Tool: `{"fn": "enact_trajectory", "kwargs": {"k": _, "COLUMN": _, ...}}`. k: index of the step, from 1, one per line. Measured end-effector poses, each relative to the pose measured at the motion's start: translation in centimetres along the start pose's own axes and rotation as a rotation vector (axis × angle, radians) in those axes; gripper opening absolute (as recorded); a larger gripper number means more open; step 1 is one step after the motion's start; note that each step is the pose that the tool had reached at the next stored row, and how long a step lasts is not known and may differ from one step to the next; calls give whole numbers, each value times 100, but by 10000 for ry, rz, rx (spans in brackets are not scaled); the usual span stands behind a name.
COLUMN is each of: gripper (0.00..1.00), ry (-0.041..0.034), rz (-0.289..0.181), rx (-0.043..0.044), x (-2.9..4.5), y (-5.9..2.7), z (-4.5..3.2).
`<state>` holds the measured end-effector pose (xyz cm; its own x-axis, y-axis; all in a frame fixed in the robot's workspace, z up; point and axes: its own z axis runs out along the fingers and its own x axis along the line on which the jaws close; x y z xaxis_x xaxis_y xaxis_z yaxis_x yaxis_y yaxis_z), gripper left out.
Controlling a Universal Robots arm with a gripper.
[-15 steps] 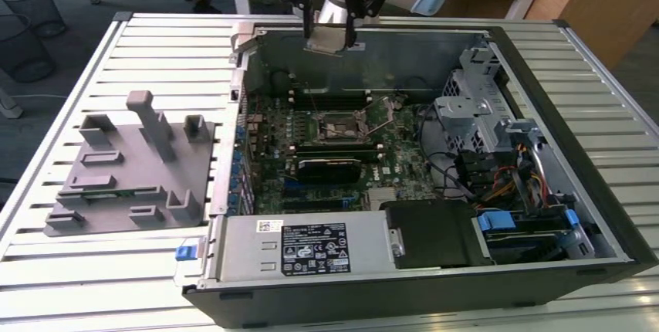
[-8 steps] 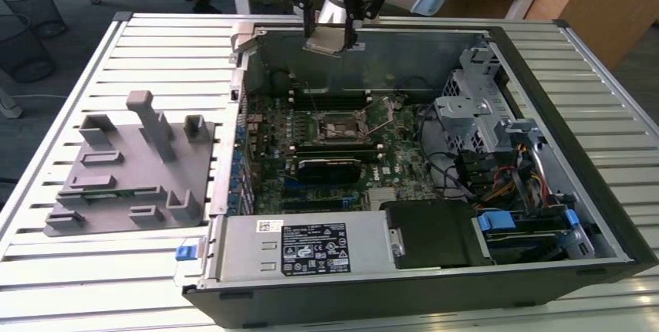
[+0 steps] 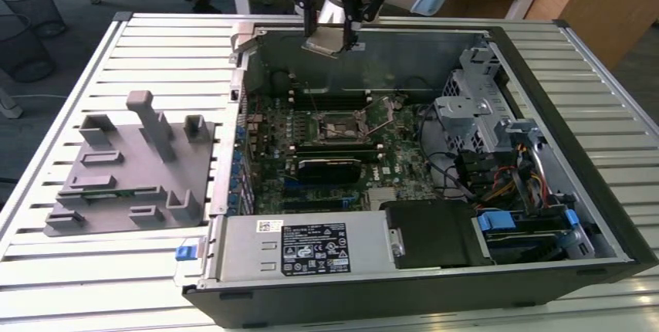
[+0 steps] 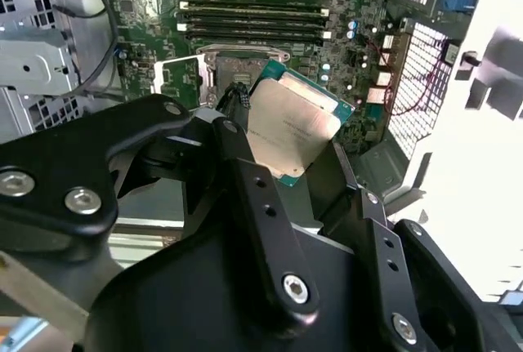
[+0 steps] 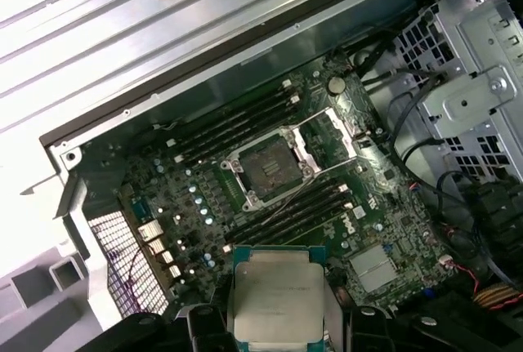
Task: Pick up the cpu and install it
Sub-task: 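Place the cpu into insertion slot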
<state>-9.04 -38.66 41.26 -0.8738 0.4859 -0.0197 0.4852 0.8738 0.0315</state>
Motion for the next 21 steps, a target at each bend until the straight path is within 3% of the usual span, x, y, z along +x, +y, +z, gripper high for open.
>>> {"fn": "enact_trajectory", "kwargs": {"k": 21, "gripper": 53, "ry": -83, "rz": 2635, "rx": 52, "x": 14, "y": 23, "z": 33}}
